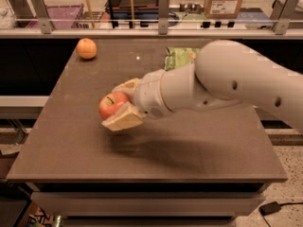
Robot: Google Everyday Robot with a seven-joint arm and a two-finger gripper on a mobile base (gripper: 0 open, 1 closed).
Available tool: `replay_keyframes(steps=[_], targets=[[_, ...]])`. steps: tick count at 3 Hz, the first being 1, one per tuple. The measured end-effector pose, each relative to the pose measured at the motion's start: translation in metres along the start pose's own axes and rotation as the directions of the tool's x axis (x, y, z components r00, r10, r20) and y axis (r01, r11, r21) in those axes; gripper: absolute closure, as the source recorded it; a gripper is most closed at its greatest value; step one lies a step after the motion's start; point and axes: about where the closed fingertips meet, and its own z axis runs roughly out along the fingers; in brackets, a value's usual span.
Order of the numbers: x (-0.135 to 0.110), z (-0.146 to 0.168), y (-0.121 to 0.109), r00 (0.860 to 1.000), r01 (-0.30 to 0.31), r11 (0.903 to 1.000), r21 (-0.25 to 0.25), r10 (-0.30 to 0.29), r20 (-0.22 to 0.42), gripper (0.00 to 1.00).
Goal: Move apple near orange
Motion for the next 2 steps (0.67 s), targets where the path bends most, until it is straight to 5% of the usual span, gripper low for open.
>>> replay_keyframes(steps=[2], targets=[[-0.021,0.022,-0.055,0.999,-0.017,0.9979,0.062,0.020,-0.047,1.00]])
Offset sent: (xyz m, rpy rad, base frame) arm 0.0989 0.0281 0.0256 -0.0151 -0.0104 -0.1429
